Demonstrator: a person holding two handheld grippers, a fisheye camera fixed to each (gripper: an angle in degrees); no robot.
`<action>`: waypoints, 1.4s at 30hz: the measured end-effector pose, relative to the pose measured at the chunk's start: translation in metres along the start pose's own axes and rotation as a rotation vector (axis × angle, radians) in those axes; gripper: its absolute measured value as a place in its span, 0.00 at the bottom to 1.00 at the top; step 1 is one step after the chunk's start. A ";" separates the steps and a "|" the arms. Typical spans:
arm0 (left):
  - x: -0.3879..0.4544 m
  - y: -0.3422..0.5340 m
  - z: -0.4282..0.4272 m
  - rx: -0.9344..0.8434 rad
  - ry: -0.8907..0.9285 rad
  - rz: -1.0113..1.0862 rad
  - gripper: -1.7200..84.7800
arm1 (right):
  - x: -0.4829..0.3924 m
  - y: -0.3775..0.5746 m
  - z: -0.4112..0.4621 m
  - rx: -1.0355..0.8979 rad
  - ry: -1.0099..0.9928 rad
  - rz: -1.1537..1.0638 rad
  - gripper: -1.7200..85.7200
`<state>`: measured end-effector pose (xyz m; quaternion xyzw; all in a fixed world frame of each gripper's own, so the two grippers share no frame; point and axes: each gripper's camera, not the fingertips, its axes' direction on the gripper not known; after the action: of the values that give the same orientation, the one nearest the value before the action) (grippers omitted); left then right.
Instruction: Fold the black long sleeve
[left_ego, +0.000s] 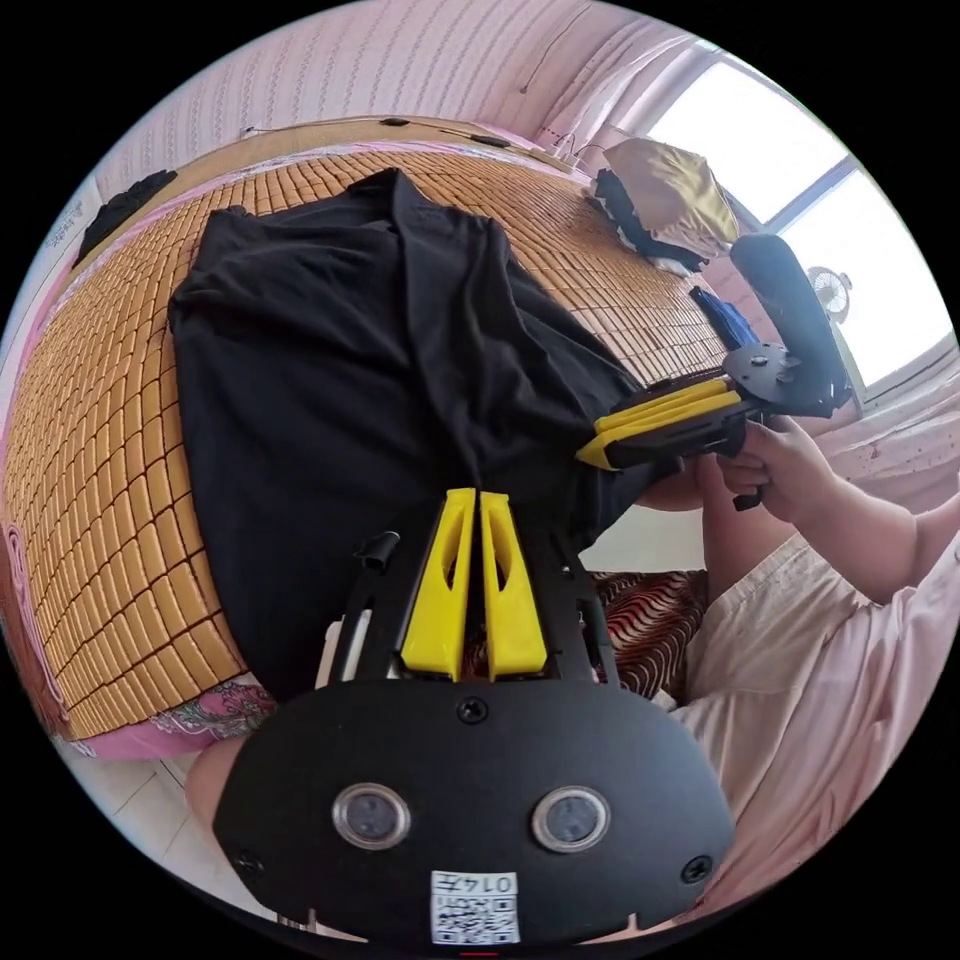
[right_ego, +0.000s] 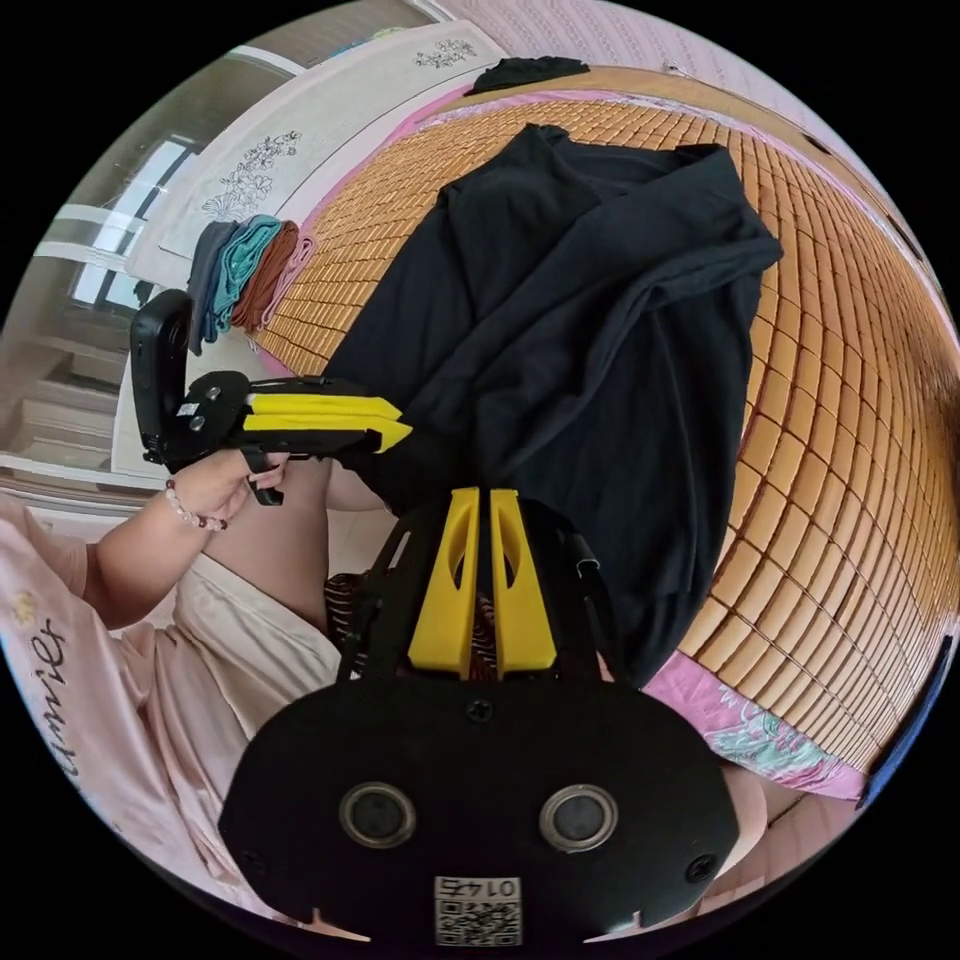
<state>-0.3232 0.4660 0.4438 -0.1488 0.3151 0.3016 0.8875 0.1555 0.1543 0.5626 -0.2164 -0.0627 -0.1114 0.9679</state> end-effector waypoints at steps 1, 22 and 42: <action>0.000 -0.001 -0.007 0.012 0.004 0.000 0.01 | -0.004 -0.003 -0.006 0.019 -0.014 -0.013 0.03; -0.087 0.022 -0.050 -0.054 0.094 -0.099 0.06 | -0.004 -0.056 -0.020 -0.057 0.117 -0.121 0.06; -0.049 -0.022 0.042 -0.114 0.167 0.089 0.01 | 0.017 -0.125 -0.029 0.001 0.211 -0.172 0.01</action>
<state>-0.3203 0.4462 0.5094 -0.2096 0.3767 0.3448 0.8339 0.1440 0.0283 0.5898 -0.1969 0.0209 -0.2158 0.9562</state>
